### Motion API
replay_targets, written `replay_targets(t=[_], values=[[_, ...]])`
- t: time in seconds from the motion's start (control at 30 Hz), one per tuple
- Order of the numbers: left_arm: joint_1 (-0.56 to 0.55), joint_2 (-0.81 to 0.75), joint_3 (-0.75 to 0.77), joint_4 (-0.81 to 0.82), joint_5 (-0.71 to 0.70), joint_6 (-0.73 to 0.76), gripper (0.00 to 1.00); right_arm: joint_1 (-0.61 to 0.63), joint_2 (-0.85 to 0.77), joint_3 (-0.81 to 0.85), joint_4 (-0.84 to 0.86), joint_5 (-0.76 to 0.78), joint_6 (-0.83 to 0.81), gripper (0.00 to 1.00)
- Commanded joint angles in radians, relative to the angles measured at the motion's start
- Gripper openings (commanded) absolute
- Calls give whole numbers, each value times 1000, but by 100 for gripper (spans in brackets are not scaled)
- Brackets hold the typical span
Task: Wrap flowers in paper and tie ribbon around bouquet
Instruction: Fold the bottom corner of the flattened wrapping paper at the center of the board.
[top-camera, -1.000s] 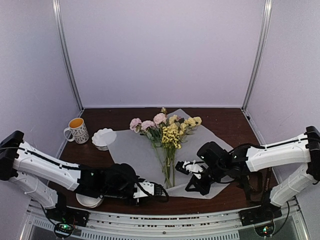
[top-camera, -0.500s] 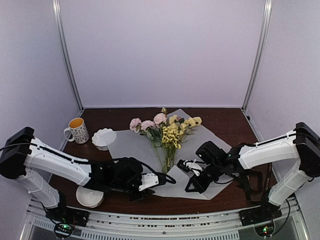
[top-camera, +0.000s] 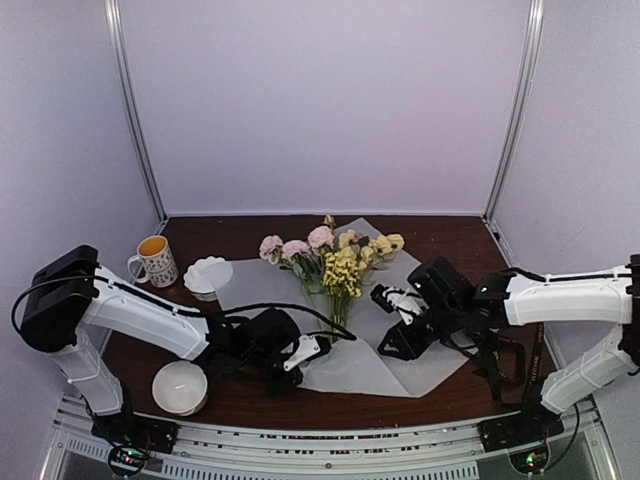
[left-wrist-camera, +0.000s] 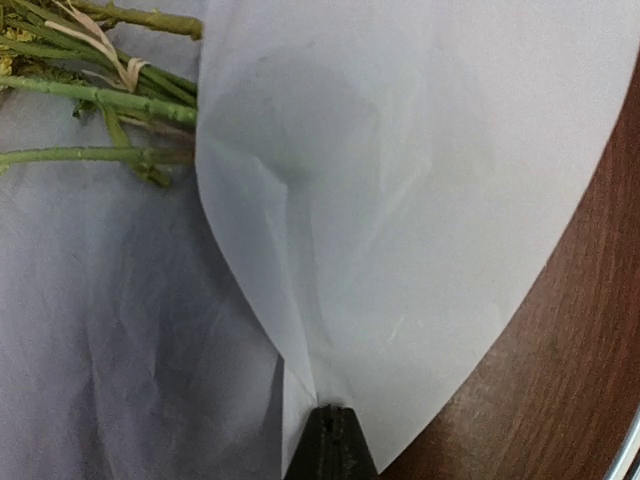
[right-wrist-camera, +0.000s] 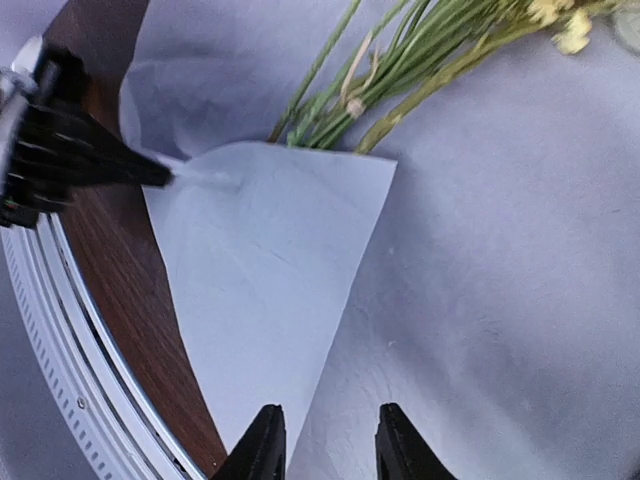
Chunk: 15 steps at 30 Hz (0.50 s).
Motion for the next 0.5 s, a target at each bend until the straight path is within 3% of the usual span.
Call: replay_targets(t=[0.0, 0.13, 0.3, 0.47], values=[[21, 57, 39, -76, -7, -118, 0, 57, -160, 15, -53, 178, 59, 34], [23, 53, 22, -79, -27, -200, 0, 168, -210, -102, 155, 83, 169, 34], [23, 45, 9, -90, -27, -259, 0, 210, -98, -193, 344, -38, 284, 29], [23, 33, -1, -109, -52, -273, 0, 181, 43, -199, 232, 91, 317, 23]])
